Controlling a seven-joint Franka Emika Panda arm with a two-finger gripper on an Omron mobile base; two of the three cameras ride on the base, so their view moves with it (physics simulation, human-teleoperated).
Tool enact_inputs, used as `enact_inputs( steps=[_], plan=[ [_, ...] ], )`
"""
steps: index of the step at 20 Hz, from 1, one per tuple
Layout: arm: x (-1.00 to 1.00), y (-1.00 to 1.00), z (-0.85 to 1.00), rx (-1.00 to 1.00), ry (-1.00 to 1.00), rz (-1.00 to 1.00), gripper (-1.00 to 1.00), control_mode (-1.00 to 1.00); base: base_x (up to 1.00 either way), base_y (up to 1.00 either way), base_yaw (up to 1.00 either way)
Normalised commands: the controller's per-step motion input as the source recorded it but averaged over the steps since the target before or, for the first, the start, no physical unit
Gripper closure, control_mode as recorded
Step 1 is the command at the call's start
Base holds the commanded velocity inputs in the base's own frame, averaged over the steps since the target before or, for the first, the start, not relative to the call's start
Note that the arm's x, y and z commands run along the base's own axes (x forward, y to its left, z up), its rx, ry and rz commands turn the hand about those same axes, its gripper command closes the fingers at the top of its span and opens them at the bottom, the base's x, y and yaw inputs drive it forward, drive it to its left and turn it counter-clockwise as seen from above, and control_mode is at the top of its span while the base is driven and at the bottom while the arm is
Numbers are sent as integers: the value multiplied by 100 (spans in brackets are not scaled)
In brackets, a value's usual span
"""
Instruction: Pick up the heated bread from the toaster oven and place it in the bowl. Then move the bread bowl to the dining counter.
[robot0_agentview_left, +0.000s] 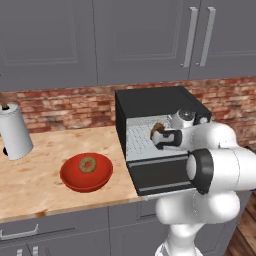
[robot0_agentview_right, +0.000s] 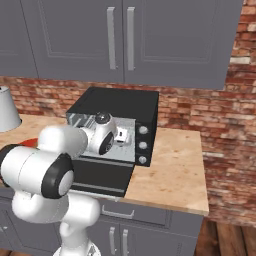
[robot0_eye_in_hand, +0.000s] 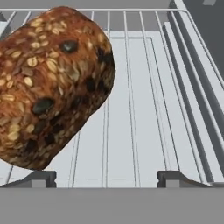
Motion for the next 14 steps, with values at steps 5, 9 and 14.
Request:
enact_inputs(
  steps=[5,9,14],
  plan=[
    [-100,-17,-55,0,17,0,-100,-100,0,0,0],
    [-100,-16,-68,0,16,0,-100,-100,0,0,0],
    [-100,-9,-41,0,7,0,-100,-100,0,0,0]
  ],
)
